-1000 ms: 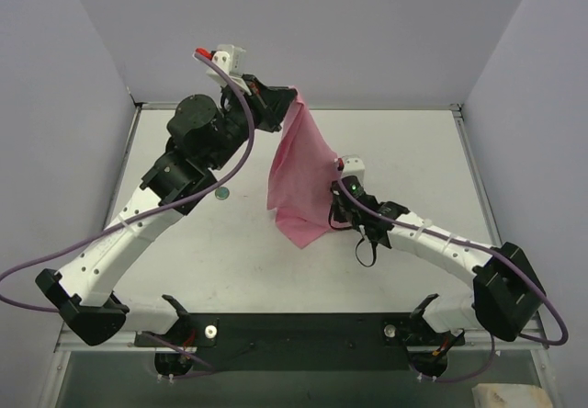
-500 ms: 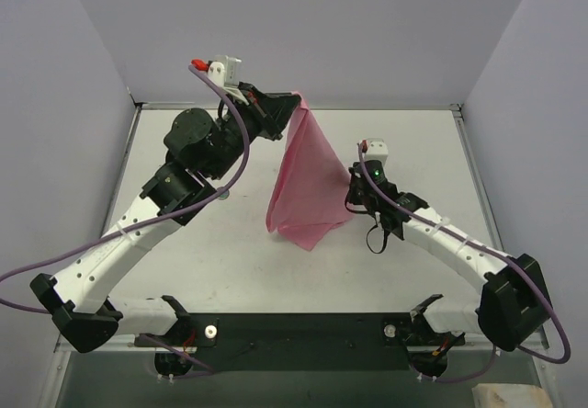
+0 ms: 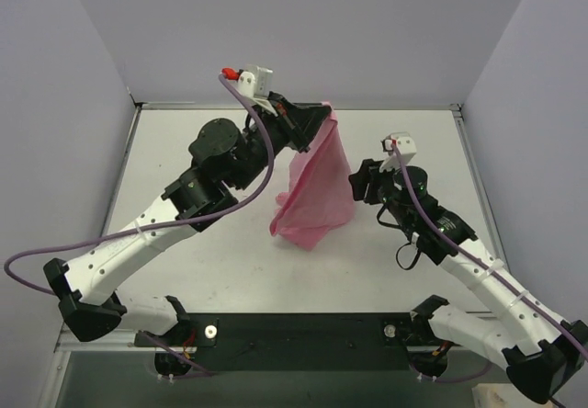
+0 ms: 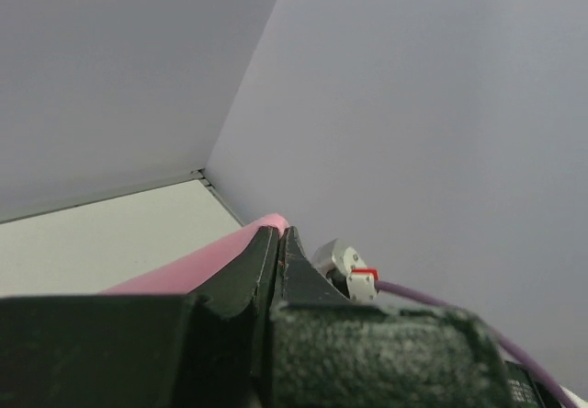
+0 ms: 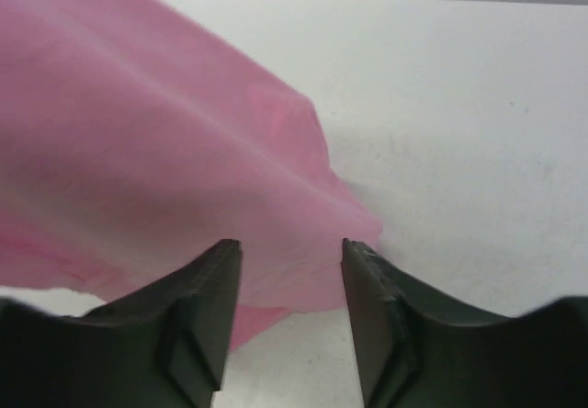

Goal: Pin the brooch onto the clothing

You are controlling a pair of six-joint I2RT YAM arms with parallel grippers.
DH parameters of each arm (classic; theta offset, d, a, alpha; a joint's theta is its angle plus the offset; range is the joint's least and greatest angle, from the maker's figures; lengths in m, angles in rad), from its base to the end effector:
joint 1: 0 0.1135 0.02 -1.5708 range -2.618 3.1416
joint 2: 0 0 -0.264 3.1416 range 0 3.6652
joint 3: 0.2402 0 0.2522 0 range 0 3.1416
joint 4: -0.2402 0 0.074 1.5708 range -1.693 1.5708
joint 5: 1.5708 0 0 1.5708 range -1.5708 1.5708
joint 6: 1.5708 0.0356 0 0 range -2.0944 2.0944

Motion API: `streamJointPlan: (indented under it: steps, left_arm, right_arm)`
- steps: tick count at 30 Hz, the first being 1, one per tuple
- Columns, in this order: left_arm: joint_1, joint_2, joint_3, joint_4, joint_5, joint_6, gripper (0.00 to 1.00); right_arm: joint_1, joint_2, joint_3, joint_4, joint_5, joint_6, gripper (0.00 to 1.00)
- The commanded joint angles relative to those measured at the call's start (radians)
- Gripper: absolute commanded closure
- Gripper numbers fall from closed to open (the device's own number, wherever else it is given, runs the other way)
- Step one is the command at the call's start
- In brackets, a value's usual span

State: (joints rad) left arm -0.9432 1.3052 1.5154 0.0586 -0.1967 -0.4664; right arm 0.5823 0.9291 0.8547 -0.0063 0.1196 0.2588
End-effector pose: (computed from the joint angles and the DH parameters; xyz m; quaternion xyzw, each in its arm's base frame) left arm 0.1717 -0.2248 0.5070 0.0665 0.6044 -0.4676 0.6416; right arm 0.1858 0.1173 0.3578 -0.0782 0.7307 0.2362 0.6358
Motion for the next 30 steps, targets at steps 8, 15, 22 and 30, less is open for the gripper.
streamJointPlan:
  steps: [8,15,22,30]
  left_arm:
    - [-0.046,0.207,0.295,0.015,-0.151,0.032,1.00]
    - [-0.048,0.238,0.357,0.018,-0.218,0.040,1.00]
    - [-0.069,0.293,0.463,-0.002,-0.208,0.051,1.00]
    - [-0.086,0.293,0.482,0.004,-0.201,0.061,1.00]
  right_arm:
    - [0.290,0.019,-0.141,0.147,0.058,0.050,0.40]
    - [0.433,0.065,-0.141,0.190,0.230,0.033,0.32]
    - [0.510,0.204,-0.095,0.175,0.477,0.072,0.27]
    - [0.513,0.336,0.007,0.118,0.679,0.088,0.30]
